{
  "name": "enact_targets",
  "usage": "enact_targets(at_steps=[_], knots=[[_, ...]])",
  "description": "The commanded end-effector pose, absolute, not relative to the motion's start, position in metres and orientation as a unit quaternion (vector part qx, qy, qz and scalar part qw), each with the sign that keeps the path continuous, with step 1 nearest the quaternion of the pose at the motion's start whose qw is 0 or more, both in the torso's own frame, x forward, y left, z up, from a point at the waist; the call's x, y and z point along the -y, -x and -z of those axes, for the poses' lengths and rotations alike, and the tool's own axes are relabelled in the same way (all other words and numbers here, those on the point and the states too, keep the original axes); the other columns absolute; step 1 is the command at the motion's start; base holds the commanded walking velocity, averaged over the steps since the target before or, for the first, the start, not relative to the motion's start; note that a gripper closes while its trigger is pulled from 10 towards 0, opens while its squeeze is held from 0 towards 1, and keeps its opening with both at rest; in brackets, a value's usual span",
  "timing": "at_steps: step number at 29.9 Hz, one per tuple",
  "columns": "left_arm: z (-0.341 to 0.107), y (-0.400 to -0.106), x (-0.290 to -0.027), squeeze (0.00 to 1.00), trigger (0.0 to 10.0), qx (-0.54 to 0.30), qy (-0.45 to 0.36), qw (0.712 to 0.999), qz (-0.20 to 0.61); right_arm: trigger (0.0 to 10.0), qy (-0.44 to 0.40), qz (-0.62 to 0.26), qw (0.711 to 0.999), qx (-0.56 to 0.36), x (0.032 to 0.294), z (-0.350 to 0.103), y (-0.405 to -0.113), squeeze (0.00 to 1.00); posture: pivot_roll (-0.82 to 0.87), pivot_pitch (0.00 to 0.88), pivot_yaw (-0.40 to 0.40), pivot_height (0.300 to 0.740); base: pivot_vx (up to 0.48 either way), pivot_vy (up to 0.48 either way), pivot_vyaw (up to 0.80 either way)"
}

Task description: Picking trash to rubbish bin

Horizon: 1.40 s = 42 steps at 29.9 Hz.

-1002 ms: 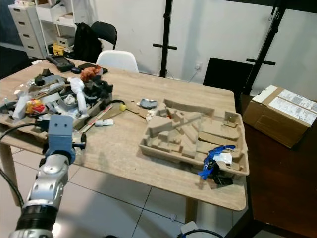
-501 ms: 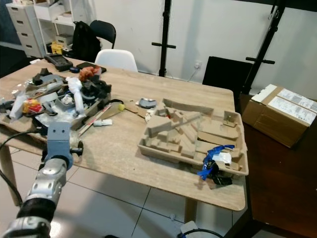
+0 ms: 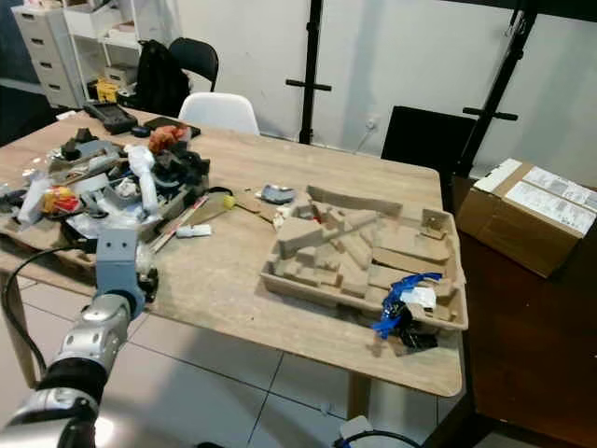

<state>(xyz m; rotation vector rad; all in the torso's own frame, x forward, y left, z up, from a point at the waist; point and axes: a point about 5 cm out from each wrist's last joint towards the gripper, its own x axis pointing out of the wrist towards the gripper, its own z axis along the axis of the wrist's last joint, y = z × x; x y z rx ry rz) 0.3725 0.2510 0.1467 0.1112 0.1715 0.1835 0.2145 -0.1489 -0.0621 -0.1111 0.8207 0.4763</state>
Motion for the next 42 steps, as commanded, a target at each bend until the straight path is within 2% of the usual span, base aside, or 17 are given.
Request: enact_targets(at_steps=[1, 11, 17, 21, 23, 24, 25, 26, 28, 29, 30, 33, 39, 42], knots=[[-0.147, -0.371, -0.256, 0.00, 0.0, -0.082, -0.066, 0.990, -0.093, 10.0, 0.050, -0.221, 0.886, -0.405, 0.151, 0.065, -0.211, 0.00, 0.10, 0.111, -0.043, 0.740, 0.000, 0.000, 0.00], [-0.161, -0.366, -0.266, 0.00, 0.0, -0.026, -0.064, 0.988, -0.135, 10.0, 0.052, -0.218, 0.886, -0.407, 0.153, 0.065, -0.211, 0.00, 0.10, 0.101, -0.045, 0.740, 0.000, 0.000, 0.00], [-0.171, -0.365, -0.266, 0.00, 0.0, 0.009, -0.051, 0.990, -0.128, 10.0, 0.054, -0.214, 0.886, -0.408, 0.155, 0.065, -0.212, 0.00, 0.10, 0.089, -0.043, 0.740, 0.000, 0.000, 0.00], [-0.196, -0.365, -0.248, 0.00, 0.0, 0.110, 0.040, 0.993, -0.013, 10.0, 0.054, -0.212, 0.887, -0.407, 0.155, 0.064, -0.213, 0.00, 0.10, 0.086, -0.043, 0.740, 0.000, 0.000, 0.00], [-0.204, -0.359, -0.231, 0.00, 0.0, 0.126, 0.123, 0.978, 0.114, 10.0, 0.055, -0.210, 0.887, -0.407, 0.156, 0.064, -0.213, 0.00, 0.10, 0.075, -0.042, 0.740, 0.000, 0.000, 0.00], [-0.204, -0.359, -0.231, 0.00, 0.0, 0.126, 0.123, 0.978, 0.114, 10.0, 0.055, -0.210, 0.887, -0.407, 0.156, 0.064, -0.213, 0.00, 0.10, 0.075, -0.042, 0.740, 0.000, 0.000, 0.00], [-0.204, -0.352, -0.219, 0.00, 0.0, 0.111, 0.147, 0.961, 0.205, 10.0, 0.055, -0.210, 0.888, -0.406, 0.156, 0.064, -0.213, 0.00, 0.10, 0.075, -0.042, 0.740, 0.000, 0.000, 0.00], [-0.204, -0.352, -0.219, 0.00, 0.0, 0.111, 0.147, 0.961, 0.205, 10.0, 0.055, -0.210, 0.888, -0.406, 0.156, 0.064, -0.213, 0.00, 0.10, 0.075, -0.042, 0.740, 0.000, 0.000, 0.00], [-0.193, -0.330, -0.198, 0.00, 0.0, 0.049, 0.130, 0.921, 0.363, 10.0, 0.055, -0.208, 0.888, -0.406, 0.157, 0.064, -0.213, 0.00, 0.09, 0.065, -0.038, 0.740, 0.000, 0.000, 0.00], [-0.182, -0.316, -0.190, 0.00, 0.0, -0.011, 0.110, 0.896, 0.429, 10.0, 0.055, -0.207, 0.888, -0.406, 0.157, 0.064, -0.214, 0.00, 0.09, 0.065, -0.038, 0.740, 0.000, 0.000, 0.00], [-0.182, -0.316, -0.190, 0.00, 0.0, -0.011, 0.110, 0.896, 0.429, 10.0, 0.055, -0.207, 0.888, -0.406, 0.157, 0.064, -0.214, 0.00, 0.09, 0.065, -0.038, 0.740, 0.000, 0.000, 0.00], [-0.162, -0.289, -0.182, 0.00, 0.0, -0.108, 0.092, 0.847, 0.512, 10.0, 0.056, -0.204, 0.889, -0.407, 0.159, 0.064, -0.213, 0.00, 0.10, 0.056, -0.038, 0.740, 0.000, 0.000, 0.00], [-0.148, -0.268, -0.177, 0.00, 0.0, -0.166, 0.052, 0.816, 0.552, 10.0, 0.056, -0.204, 0.888, -0.409, 0.160, 0.066, -0.211, 0.00, 0.09, 0.050, -0.037, 0.740, 0.000, 0.000, 0.00], [-0.129, -0.247, -0.186, 0.00, 0.0, -0.272, -0.010, 0.782, 0.561, 10.0, 0.057, -0.204, 0.887, -0.411, 0.161, 0.067, -0.209, 0.00, 0.10, 0.046, -0.038, 0.740, 0.000, 0.000, 0.00]])
